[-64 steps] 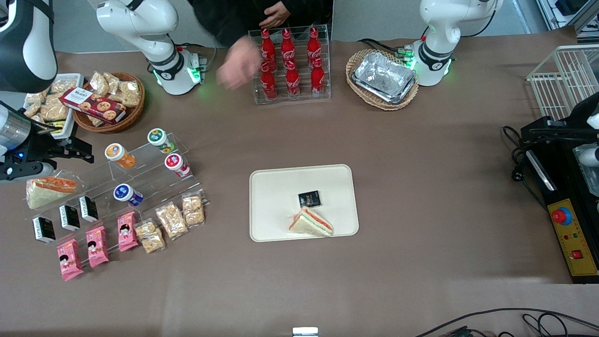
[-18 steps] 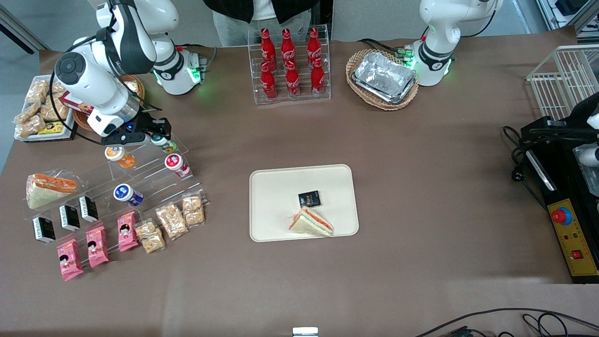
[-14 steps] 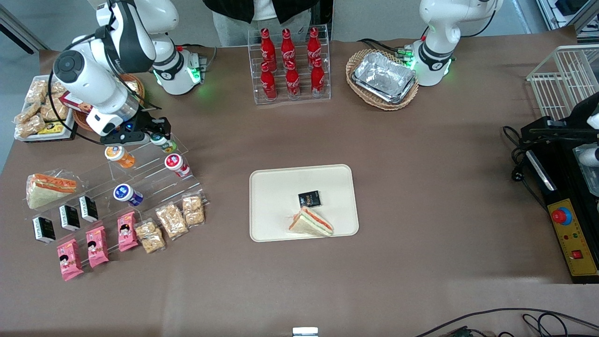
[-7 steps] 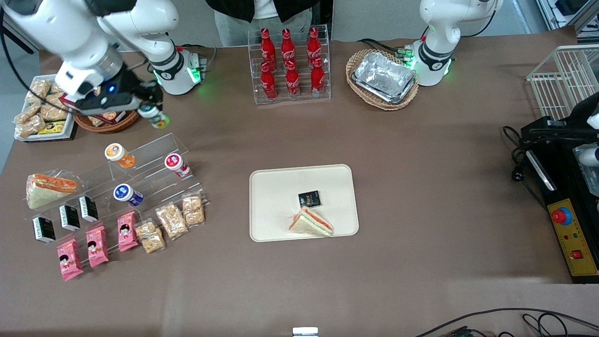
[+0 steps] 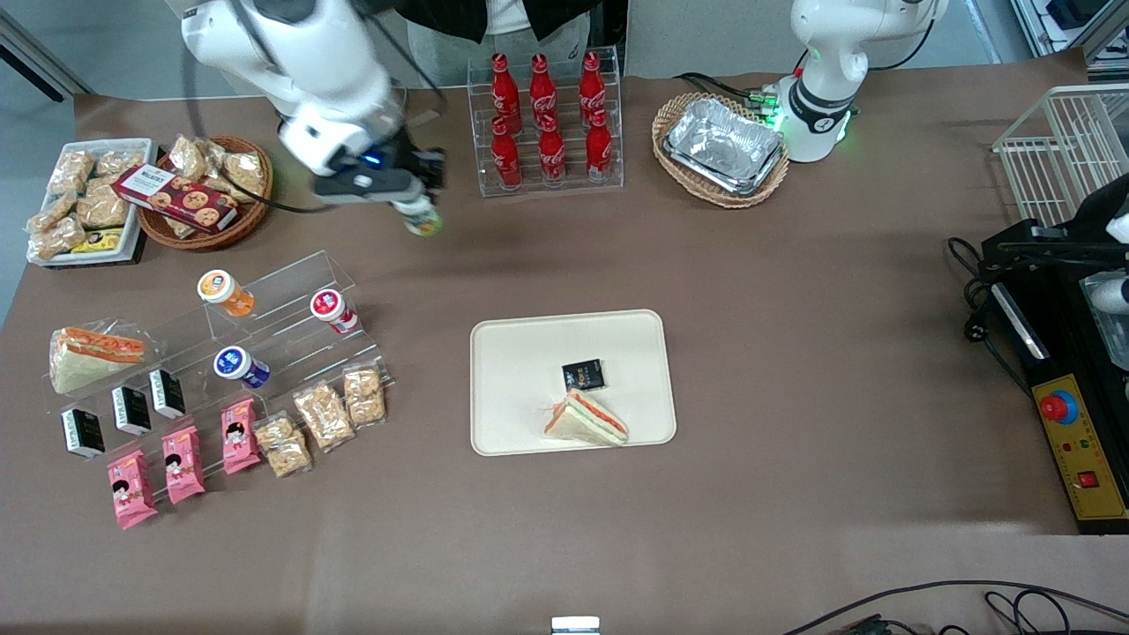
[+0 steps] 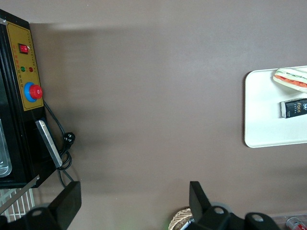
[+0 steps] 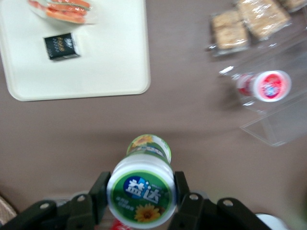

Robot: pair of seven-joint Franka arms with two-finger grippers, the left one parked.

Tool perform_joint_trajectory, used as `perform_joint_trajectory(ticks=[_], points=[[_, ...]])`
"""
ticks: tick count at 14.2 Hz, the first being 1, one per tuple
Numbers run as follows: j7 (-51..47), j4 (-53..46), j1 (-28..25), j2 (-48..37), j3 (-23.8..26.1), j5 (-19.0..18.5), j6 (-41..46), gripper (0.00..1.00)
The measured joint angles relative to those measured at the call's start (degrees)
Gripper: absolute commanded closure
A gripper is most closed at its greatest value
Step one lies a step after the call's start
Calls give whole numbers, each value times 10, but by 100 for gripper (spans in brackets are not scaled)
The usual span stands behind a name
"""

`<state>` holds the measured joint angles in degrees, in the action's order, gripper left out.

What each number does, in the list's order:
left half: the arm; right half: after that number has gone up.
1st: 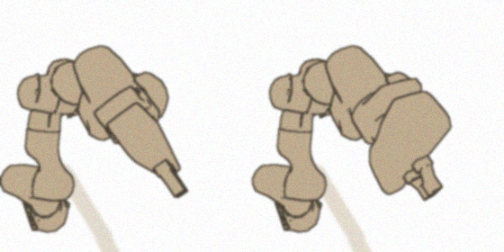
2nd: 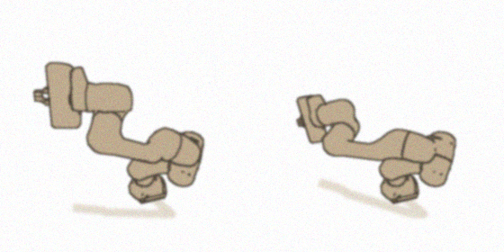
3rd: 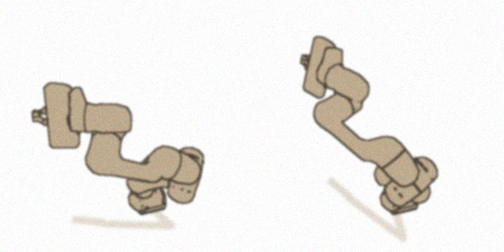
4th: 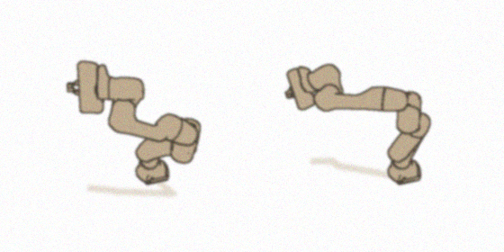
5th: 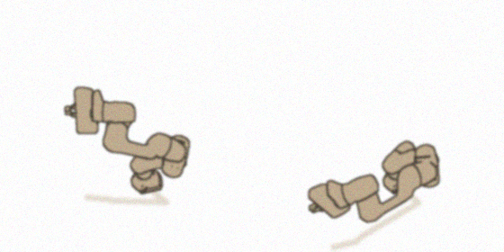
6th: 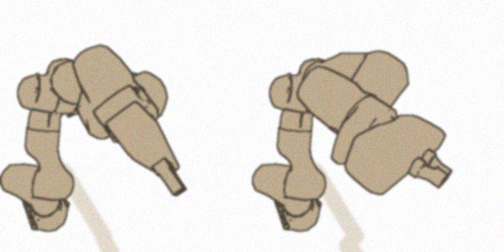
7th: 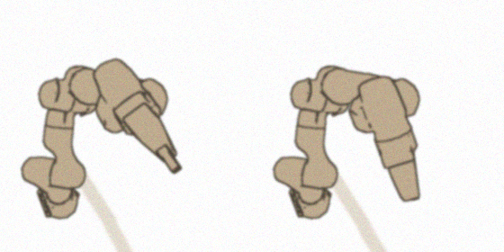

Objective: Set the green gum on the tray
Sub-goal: 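Lift the green gum bottle up out of the rack, then carry the bottle over the cream tray and lower it beside the black box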

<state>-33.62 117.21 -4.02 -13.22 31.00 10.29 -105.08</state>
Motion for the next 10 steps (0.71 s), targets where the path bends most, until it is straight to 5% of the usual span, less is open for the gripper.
perform_joint_trajectory(ticks=[3, 10], points=[[-80, 0, -1, 92, 47, -21, -99, 100], [-216, -23, -21, 340, 57, -236, -262, 100]])
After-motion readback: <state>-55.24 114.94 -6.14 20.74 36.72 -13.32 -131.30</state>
